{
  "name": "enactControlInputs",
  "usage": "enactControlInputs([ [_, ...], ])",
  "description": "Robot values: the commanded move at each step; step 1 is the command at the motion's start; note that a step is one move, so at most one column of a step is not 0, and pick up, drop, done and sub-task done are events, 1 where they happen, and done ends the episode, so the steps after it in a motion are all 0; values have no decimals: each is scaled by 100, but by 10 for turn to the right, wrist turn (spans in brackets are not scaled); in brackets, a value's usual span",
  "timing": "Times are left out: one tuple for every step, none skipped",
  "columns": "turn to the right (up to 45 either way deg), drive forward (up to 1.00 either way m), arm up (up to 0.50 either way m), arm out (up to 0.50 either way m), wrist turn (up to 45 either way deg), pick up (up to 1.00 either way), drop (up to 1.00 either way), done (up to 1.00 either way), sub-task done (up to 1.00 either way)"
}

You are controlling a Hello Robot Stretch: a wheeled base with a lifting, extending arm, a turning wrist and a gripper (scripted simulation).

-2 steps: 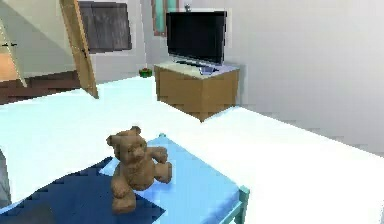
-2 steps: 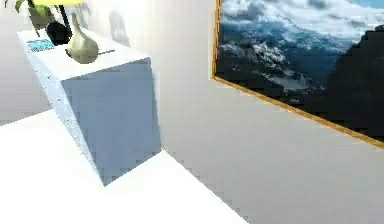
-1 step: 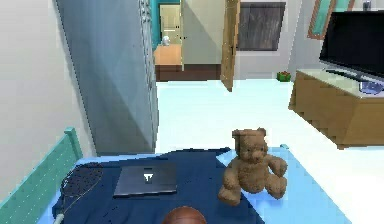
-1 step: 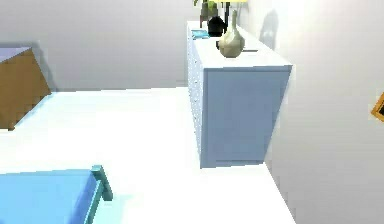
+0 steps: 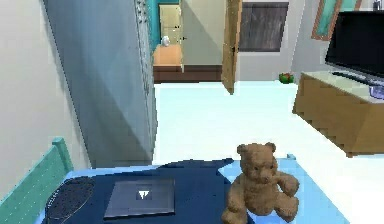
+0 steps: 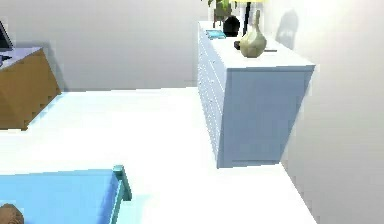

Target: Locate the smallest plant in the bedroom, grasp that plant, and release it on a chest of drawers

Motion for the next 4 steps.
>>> enactControlInputs([
  [450,0,0,0,0,0,0,0,0],
  [450,0,0,0,0,0,0,0,0],
  [360,0,0,0,0,0,0,0,0],
  [0,0,50,0,0,0,0,0,0],
])
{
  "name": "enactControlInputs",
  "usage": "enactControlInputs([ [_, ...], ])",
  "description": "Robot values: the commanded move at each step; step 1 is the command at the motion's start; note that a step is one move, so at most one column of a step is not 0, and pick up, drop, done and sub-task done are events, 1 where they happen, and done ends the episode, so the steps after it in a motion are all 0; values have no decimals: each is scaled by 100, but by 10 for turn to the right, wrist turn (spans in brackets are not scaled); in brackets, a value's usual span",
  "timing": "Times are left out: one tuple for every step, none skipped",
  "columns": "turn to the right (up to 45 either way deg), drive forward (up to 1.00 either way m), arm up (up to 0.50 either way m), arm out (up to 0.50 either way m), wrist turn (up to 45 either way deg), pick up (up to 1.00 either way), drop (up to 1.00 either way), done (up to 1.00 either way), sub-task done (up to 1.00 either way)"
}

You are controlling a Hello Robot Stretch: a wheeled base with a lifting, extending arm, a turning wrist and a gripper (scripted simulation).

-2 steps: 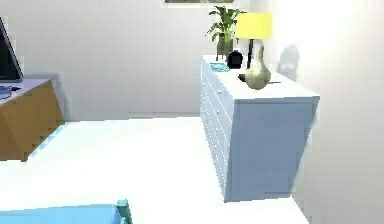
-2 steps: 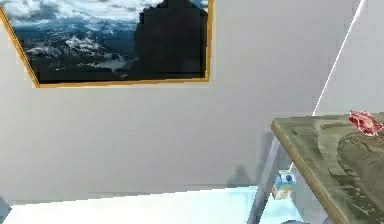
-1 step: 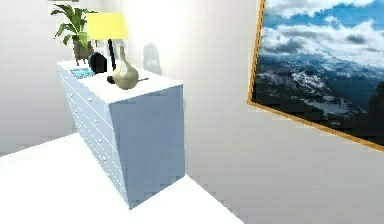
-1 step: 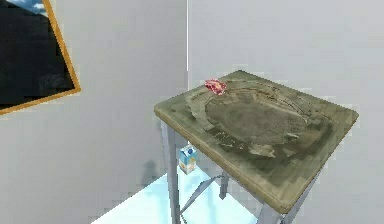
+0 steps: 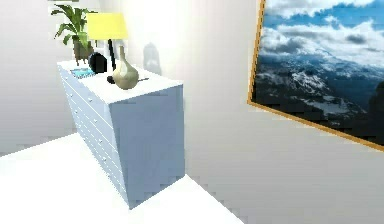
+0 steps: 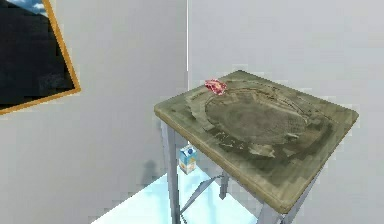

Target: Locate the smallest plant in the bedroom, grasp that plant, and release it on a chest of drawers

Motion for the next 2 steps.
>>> enactControlInputs([
  [0,0,38,0,0,0,0,0,0],
  [0,0,0,44,0,0,0,0,0],
])
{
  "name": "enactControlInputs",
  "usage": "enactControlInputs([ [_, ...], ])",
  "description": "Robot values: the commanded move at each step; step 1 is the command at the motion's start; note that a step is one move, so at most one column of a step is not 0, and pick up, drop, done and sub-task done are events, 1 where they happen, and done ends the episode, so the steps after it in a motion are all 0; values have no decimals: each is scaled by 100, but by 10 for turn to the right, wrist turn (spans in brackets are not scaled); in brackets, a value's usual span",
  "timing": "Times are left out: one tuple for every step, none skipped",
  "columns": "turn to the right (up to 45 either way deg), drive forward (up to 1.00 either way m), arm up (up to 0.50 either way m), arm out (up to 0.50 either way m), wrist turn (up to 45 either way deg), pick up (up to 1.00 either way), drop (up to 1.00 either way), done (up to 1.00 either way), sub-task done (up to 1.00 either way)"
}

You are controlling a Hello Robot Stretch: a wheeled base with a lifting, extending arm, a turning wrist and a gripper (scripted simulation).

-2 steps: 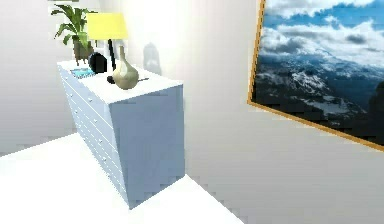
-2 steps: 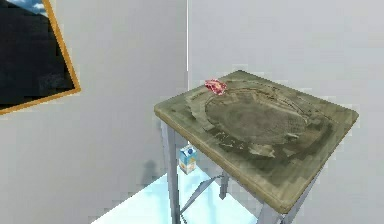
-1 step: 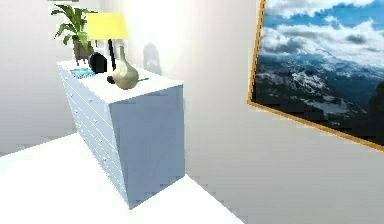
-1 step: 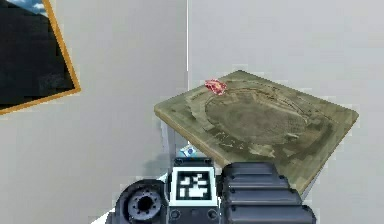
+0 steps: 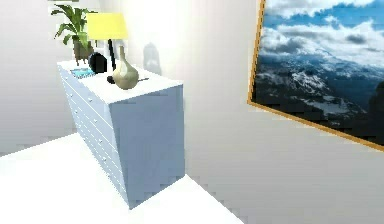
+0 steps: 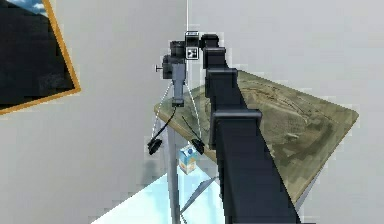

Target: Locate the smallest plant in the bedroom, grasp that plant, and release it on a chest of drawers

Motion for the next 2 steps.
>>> enactControlInputs([
  [0,0,0,0,450,0,0,0,0],
  [0,0,0,0,450,0,0,0,0],
])
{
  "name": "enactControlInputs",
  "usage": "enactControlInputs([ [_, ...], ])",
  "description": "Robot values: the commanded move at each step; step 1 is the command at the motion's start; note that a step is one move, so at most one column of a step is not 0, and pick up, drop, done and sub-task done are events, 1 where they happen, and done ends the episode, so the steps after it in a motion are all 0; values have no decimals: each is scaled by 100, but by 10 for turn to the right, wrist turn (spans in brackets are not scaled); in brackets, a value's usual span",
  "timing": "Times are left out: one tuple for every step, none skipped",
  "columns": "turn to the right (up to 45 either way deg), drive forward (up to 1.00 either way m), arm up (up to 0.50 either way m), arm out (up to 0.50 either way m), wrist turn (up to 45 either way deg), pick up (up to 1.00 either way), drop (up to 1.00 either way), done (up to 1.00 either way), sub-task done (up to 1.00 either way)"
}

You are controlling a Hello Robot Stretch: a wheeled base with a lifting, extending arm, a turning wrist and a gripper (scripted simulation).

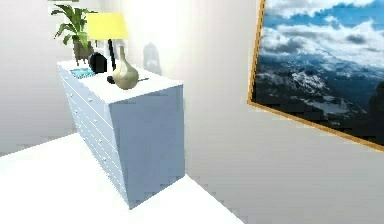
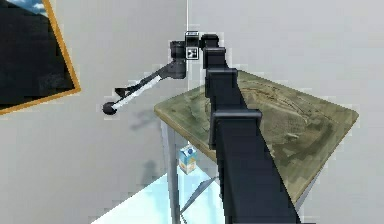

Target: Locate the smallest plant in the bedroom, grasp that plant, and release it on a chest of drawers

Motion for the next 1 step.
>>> enactControlInputs([
  [0,0,0,0,450,0,0,0,0],
])
